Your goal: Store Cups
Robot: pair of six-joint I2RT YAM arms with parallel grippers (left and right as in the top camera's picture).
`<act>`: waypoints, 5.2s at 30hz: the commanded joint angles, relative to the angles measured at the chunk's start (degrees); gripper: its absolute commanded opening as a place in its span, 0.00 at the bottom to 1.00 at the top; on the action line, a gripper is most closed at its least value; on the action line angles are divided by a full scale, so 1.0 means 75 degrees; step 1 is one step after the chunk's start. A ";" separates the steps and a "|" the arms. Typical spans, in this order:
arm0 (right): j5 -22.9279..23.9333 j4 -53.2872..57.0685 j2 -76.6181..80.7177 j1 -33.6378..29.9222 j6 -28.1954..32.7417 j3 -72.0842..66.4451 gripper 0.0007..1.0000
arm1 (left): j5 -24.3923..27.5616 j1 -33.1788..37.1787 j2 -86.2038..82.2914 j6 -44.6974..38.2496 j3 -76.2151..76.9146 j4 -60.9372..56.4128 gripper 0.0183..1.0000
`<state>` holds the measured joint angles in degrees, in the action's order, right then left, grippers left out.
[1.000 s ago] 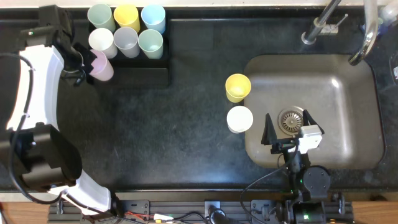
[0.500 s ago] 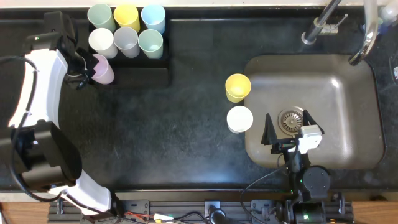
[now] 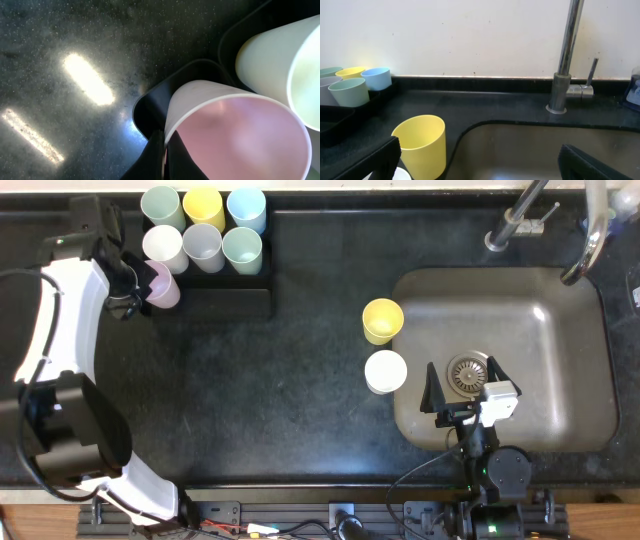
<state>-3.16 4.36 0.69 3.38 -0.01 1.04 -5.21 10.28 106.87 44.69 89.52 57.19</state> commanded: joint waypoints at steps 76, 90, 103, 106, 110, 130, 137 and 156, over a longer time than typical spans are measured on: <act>-0.0052 -0.0038 -0.0064 -0.0009 -0.0029 -0.0102 1.00 | 0.1201 -0.6773 0.1096 0.1711 0.0149 -0.2294 0.97; -0.0052 -0.0038 -0.0064 -0.0009 -0.0029 -0.0102 1.00 | 0.0848 -0.6554 0.1070 0.1883 0.0364 -0.2171 0.02; -0.0052 -0.0038 -0.0064 -0.0009 -0.0029 -0.0102 1.00 | 0.0309 -0.2565 -0.1005 0.1891 0.1539 0.2066 0.02; -0.0052 -0.0038 -0.0064 -0.0009 -0.0029 -0.0102 1.00 | 0.0402 -0.1792 -0.0985 0.1909 0.1413 0.2279 0.02; -0.0052 -0.0038 -0.0064 -0.0009 -0.0029 -0.0102 1.00 | 0.0507 -0.1224 -0.0892 0.1915 0.1003 0.2226 0.02; -0.0052 -0.0038 -0.0064 -0.0009 -0.0029 -0.0102 1.00 | 0.0475 -0.1291 0.0268 0.1909 0.0921 0.1524 0.02; -0.0052 -0.0038 -0.0064 -0.0009 -0.0029 -0.0102 1.00 | 0.0268 -0.1510 0.0691 0.1915 0.0921 0.1262 0.02; -0.0052 -0.0038 -0.0064 -0.0009 -0.0029 -0.0102 1.00 | -0.0128 -0.1515 0.1107 0.1909 0.0921 0.1297 0.02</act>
<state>-3.18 4.34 0.69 3.38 -0.01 1.04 -4.36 -1.15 114.63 58.39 96.99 66.63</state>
